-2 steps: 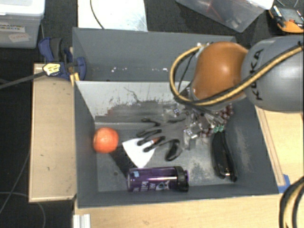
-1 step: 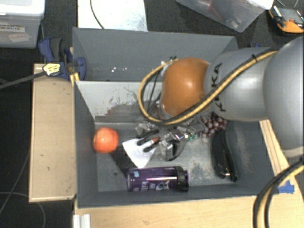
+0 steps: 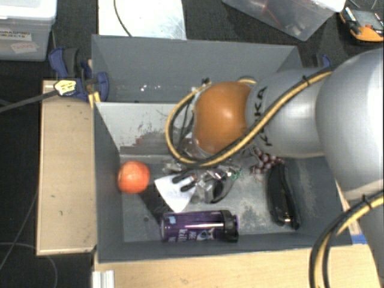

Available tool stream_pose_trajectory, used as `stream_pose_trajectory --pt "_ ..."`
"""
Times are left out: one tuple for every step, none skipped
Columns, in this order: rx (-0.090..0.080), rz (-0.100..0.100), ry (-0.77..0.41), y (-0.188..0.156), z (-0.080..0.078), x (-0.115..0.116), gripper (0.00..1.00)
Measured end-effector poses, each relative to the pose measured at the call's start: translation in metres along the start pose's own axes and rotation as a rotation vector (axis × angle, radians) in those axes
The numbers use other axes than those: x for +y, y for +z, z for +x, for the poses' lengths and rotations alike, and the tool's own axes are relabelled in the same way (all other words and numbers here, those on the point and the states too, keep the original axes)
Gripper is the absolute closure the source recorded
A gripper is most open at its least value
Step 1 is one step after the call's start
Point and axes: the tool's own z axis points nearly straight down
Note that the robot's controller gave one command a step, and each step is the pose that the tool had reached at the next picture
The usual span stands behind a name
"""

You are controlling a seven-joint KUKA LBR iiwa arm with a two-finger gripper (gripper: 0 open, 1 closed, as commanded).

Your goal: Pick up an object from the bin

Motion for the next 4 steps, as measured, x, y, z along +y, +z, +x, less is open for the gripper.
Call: stream_pose_trajectory --pt "0.004 -0.006 0.279 -0.001 -0.031 0.06 1.0" --pt "0.004 -0.006 0.279 -0.002 -0.031 0.06 1.0" --pt "0.015 -0.009 0.28 -0.034 -0.029 0.061 1.0" --pt "0.009 -0.008 0.282 -0.066 -0.03 0.06 1.0"
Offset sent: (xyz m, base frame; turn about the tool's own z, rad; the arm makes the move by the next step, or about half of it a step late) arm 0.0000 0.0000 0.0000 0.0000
